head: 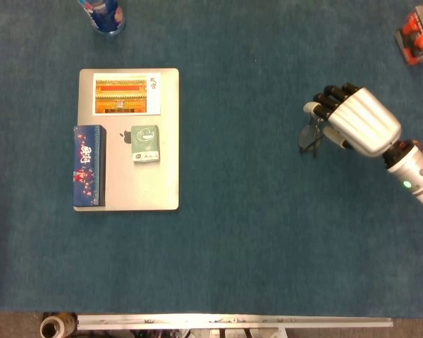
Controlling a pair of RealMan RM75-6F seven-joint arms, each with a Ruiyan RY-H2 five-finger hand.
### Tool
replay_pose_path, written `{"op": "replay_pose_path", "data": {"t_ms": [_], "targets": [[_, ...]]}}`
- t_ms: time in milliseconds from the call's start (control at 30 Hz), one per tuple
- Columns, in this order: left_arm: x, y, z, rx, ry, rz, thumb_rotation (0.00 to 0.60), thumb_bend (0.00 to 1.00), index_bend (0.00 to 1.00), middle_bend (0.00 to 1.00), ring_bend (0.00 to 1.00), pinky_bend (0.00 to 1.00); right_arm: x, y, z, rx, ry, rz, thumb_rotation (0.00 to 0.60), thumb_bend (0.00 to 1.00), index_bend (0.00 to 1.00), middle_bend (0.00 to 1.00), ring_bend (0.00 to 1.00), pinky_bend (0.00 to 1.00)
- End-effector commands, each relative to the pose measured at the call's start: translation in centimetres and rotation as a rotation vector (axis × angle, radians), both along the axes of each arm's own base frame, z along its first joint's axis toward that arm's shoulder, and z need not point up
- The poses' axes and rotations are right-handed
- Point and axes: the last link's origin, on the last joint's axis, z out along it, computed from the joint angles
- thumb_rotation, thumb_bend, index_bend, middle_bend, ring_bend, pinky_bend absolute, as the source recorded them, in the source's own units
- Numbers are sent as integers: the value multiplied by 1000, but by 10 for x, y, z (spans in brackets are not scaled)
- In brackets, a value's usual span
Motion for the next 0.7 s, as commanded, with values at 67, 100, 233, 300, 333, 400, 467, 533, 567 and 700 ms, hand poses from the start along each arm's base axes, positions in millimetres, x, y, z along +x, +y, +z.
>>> {"op": "replay_pose_path", "data": {"t_ms": [67,100,233,300,333,400,467,533,567,700], "targets": [[-1,0,0,-1,0,3,600,0,478,456,337,441,-4,-2,-2,-3,7,-17,600,258,365,424,342,516],[-1,0,0,-1,0,4,600,0,478,456,336,441,-5,-2,-3,-3,7,-21,600,258,365,424,342,516],[-2,0,0,-1,-1,7,600,0,478,456,337,441,-3,-5,-3,-6,-12,-23,600,258,365,423,343,516],[-2,0,0,-2,-1,7,600,0,478,456,337,441,-1,-5,-2,-8,-23,-16,600,258,365,423,343,516],[-2,0,-1,-2,-2,7,600,0,478,456,337,441,0,-4,-2,-9,-28,-10,600,258,365,423,343,516],[-2,0,-1,-4,-2,8,600,0,478,456,337,441,1,-4,-1,-12,-34,-4,600,258,365,423,342,516],[-2,0,-1,-3,-2,8,600,0,478,456,337,441,2,-3,0,-16,-41,-1,600,258,365,424,342,516],[-3,-1,-1,-2,-4,8,600,0,478,456,337,441,2,-3,0,-18,-46,-1,600,258,365,424,342,516],[-2,-1,-1,-1,-4,7,600,0,478,456,337,441,3,-3,1,-20,-50,0,600,258,365,423,342,516],[-2,0,-1,-1,-4,6,600,0,478,456,337,441,3,-2,3,-31,-59,5,600,257,365,423,342,516]]}}
